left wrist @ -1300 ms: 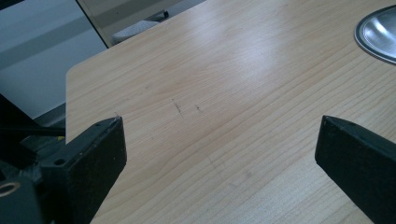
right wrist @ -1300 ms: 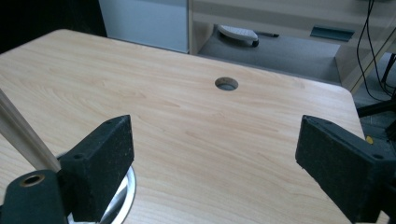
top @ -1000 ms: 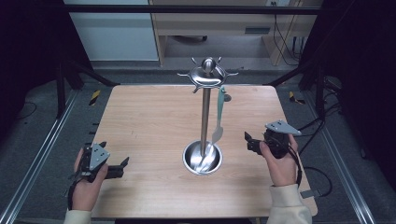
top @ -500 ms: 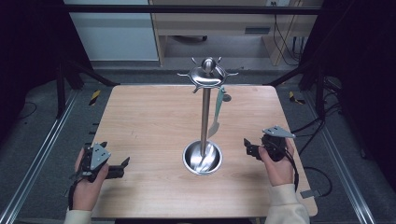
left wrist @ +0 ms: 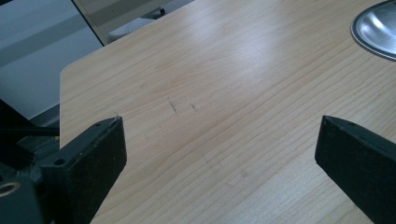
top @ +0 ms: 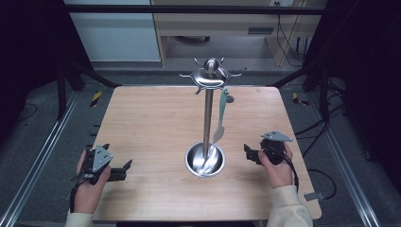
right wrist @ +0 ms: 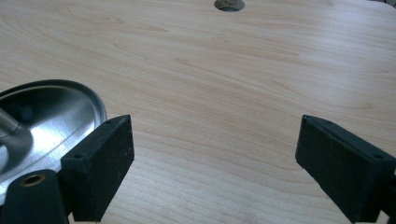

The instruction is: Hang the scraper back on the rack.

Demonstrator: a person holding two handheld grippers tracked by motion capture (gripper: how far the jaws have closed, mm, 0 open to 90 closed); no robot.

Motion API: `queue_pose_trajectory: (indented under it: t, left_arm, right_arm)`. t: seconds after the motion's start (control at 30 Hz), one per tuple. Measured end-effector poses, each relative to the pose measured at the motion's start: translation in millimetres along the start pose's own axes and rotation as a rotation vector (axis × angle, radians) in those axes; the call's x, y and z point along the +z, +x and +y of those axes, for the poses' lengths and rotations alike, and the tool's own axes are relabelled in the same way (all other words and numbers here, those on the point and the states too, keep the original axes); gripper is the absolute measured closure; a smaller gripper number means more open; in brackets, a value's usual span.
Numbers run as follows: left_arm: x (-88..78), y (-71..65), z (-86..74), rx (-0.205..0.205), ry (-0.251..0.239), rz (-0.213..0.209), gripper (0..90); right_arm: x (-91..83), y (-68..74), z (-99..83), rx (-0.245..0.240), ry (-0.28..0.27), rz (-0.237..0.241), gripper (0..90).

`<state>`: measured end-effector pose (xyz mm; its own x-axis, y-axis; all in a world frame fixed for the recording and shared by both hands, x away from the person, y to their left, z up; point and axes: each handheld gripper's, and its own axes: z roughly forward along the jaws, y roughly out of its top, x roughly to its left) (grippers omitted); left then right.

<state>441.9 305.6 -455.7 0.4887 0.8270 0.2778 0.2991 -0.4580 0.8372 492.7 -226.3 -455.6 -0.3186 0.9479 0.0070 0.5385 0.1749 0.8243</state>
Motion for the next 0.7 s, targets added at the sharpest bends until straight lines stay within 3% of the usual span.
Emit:
queue_pose_trajectory:
  t: [0.23, 0.7]
  left_arm:
    - [0.3, -0.3, 0.3, 0.004, 0.003, -0.002, 1.9]
    - [2.7, -2.1, 0.1, 0.014, 0.014, -0.008, 1.9]
  right_arm:
    - [7.3, 0.6, -4.2, -0.003, 0.0, 0.006, 12.2]
    - [17.0, 3.8, -9.5, -0.067, -0.039, -0.002, 13.3]
